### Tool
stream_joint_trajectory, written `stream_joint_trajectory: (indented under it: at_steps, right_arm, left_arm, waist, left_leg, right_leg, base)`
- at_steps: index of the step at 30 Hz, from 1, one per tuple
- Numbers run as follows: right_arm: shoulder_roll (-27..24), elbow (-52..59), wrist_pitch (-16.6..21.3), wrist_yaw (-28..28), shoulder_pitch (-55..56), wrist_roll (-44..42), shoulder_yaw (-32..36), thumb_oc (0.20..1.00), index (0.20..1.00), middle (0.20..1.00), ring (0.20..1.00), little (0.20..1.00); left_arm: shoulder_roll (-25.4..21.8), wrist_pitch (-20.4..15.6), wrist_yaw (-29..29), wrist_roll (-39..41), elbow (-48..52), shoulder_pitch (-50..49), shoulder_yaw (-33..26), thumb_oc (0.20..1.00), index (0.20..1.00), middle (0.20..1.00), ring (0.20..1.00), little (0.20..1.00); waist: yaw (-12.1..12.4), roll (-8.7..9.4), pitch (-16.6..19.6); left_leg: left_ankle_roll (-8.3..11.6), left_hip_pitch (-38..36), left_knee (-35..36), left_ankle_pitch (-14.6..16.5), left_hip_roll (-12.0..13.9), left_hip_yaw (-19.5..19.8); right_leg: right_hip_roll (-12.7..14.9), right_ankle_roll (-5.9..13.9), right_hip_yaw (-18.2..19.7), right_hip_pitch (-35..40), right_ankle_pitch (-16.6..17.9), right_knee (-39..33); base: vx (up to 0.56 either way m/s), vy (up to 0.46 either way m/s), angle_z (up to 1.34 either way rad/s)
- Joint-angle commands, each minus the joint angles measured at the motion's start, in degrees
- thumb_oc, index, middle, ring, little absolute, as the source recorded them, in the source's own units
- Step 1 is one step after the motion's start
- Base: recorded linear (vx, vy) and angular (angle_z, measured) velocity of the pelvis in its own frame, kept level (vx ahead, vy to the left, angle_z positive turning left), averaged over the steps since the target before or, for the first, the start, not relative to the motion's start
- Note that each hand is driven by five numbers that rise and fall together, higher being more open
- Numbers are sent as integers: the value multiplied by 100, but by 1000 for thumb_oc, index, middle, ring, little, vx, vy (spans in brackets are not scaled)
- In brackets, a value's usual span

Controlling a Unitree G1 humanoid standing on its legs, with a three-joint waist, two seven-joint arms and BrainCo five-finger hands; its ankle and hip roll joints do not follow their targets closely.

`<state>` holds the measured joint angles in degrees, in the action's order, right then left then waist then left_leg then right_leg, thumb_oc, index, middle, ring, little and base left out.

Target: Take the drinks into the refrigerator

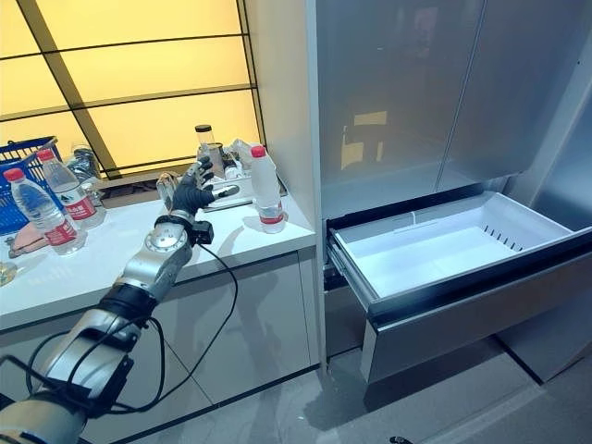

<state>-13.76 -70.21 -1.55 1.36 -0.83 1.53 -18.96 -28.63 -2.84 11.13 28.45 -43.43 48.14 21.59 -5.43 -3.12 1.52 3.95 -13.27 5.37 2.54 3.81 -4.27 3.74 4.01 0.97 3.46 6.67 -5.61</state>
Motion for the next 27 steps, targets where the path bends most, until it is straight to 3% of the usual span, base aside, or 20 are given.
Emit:
stream_joint_trajectory:
  at_steps: [1, 6, 11, 27]
  right_arm:
    - [33, -403, 37, 23, -212, -86, -354, 1000, 1000, 1000, 1000, 1000]
    - [88, -437, 47, 114, -210, -131, -376, 1000, 1000, 1000, 1000, 1000]
    - [118, -423, 51, 228, -244, -189, -390, 1000, 1000, 1000, 1000, 1000]
    - [33, -505, 38, 85, -248, -269, -366, 1000, 1000, 1000, 1000, 1000]
  left_arm:
    - [-337, -112, -58, 314, -846, 1226, -37, 1000, 1000, 1000, 1000, 1000]
    - [-256, -113, 89, 692, -1352, 1491, -184, 1000, 1000, 1000, 1000, 1000]
    - [-188, -148, 305, 578, -1396, 1676, -141, 1000, 1000, 1000, 1000, 1000]
    - [-412, -27, -326, 768, -1570, 2035, 213, 1000, 1000, 1000, 1000, 1000]
  waist:
    - [-168, 8, -99]
    - [-211, -26, -122]
    - [-229, -38, -149]
    - [-256, -80, -120]
  left_leg:
    - [-117, 208, -112, 203, -170, 196]
    - [-119, 222, -110, 190, -181, 168]
    - [-118, 249, -118, 180, -180, 153]
    - [-112, 249, -95, 164, -185, 150]
  right_leg:
    - [154, 356, -92, 458, -857, 218]
    - [153, 366, -58, 419, -825, 202]
    - [158, 369, -42, 397, -809, 194]
    - [159, 375, -26, 389, -778, 177]
  base:
    - [-3, 2, -3]
    - [-9, 1, -4]
    - [0, 0, 0]
    - [0, 0, 0]
